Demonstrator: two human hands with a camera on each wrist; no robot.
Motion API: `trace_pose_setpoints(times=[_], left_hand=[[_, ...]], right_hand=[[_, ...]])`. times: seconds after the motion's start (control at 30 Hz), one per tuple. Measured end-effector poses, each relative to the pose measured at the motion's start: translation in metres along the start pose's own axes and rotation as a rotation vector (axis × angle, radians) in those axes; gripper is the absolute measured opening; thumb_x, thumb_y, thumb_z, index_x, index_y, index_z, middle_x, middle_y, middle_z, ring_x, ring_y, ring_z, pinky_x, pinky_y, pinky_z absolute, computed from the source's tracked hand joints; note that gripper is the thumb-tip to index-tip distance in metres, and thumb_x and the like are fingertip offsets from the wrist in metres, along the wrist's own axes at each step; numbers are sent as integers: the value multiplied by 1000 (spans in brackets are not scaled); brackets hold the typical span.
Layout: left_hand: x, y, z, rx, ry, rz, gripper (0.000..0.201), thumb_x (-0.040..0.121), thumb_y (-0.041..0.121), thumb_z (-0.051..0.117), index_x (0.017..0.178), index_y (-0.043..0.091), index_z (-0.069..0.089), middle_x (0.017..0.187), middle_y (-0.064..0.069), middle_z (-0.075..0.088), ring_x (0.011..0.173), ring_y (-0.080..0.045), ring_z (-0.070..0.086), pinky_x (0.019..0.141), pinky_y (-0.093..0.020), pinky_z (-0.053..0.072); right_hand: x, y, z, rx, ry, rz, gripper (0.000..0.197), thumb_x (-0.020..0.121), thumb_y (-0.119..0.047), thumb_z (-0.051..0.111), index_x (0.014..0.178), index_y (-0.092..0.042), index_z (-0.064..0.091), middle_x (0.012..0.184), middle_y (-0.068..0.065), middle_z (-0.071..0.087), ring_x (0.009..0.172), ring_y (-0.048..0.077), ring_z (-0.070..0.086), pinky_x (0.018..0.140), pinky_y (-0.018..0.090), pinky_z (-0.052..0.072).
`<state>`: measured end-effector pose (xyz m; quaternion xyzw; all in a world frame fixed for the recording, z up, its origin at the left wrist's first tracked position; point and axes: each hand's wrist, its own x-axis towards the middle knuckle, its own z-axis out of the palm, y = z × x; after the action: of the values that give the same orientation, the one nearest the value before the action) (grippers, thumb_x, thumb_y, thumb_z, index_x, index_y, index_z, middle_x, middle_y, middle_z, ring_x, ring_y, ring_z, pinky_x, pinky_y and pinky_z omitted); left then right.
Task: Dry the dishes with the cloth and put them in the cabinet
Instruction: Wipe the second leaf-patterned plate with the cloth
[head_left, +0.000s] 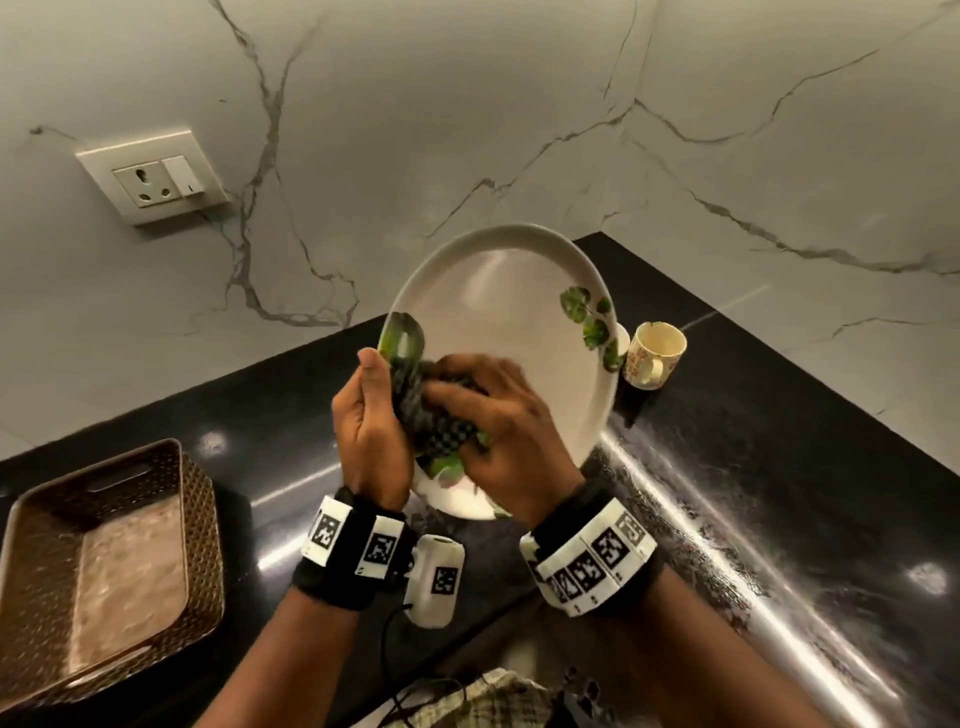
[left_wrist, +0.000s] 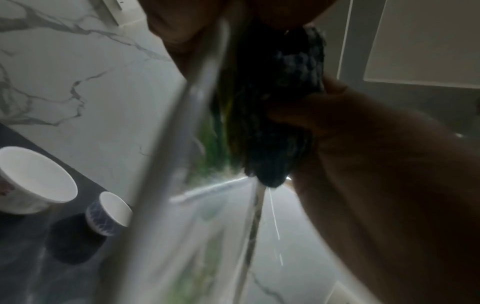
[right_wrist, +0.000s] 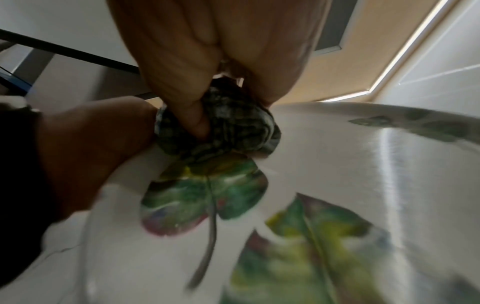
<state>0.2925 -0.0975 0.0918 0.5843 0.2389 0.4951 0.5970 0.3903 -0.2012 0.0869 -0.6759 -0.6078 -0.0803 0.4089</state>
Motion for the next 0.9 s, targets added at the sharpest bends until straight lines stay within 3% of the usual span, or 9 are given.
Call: trace_pose_setpoints(times=[0.13, 0.33, 0.4, 0.5, 0.57, 0.67, 0.73, 0.8, 0.9], left_hand=[[15, 10, -8, 102, 185, 78, 48, 112, 25, 34, 69, 20, 53, 54, 19, 48, 52, 3, 43, 55, -14, 38], [13, 14, -30, 198, 200, 108, 50, 112, 24, 30, 63, 20, 40, 46, 18, 39, 44, 1, 34, 49, -11, 29], [3, 12, -33, 193, 101, 92, 51, 111, 30, 32, 65, 13, 46, 50, 8, 46, 46, -11, 39, 48, -21, 35], [-13, 5, -29, 193, -61, 32, 65, 108, 44, 36, 84, -13, 54, 74, -36, 55, 62, -49, 51, 54, -51, 46], [-21, 3, -16, 203, -111, 5, 70, 104, 51, 39, 89, -15, 55, 78, -39, 54, 65, -52, 53, 56, -59, 46], [-24, 4, 2, 184, -117, -24, 63, 105, 46, 39, 84, -11, 56, 68, -24, 56, 58, -30, 51, 52, -45, 43], [-19, 2, 5, 118, -91, -68, 58, 107, 44, 39, 86, -6, 61, 73, -22, 63, 65, -26, 59, 59, -39, 49], [-8, 4, 3, 55, 11, -83, 52, 108, 41, 39, 78, 6, 62, 65, -7, 63, 60, -17, 60, 56, -30, 51], [8, 17, -4, 83, 192, -38, 51, 111, 28, 37, 65, 9, 47, 46, 17, 44, 42, 2, 40, 45, -12, 33]], right_hand=[[-41, 7, 12, 11, -173, 18, 45, 79, -15, 55, 120, -21, 73, 134, 3, 61, 124, 27, 52, 105, 36, 46], [-61, 68, -21, -197, -21, 327, 53, 80, -5, 80, 128, -24, 69, 137, 4, 59, 124, 25, 55, 100, 47, 54], [-52, 83, -40, -257, 113, 371, 59, 77, 5, 74, 131, -17, 67, 132, 9, 62, 118, 29, 58, 97, 48, 54], [-27, 87, -62, -279, 243, 367, 58, 77, 5, 68, 132, -13, 67, 126, 8, 64, 112, 29, 61, 93, 48, 55], [-12, 76, -66, -255, 275, 305, 57, 77, 2, 68, 132, -14, 66, 128, 6, 64, 115, 26, 61, 96, 44, 54], [0, 40, -51, -176, 183, 137, 53, 81, -7, 67, 132, -23, 67, 132, 3, 63, 119, 24, 58, 99, 36, 50], [-6, 18, -30, -119, 65, 33, 48, 83, -12, 65, 128, -27, 70, 133, 2, 63, 117, 25, 58, 95, 34, 50], [-24, 8, -10, -58, -57, -16, 45, 83, -19, 59, 125, -27, 72, 133, 2, 63, 117, 27, 59, 94, 37, 52], [-57, 13, 2, -32, -221, 37, 49, 83, -34, 54, 130, -29, 69, 137, -1, 61, 124, 25, 57, 101, 41, 51]])
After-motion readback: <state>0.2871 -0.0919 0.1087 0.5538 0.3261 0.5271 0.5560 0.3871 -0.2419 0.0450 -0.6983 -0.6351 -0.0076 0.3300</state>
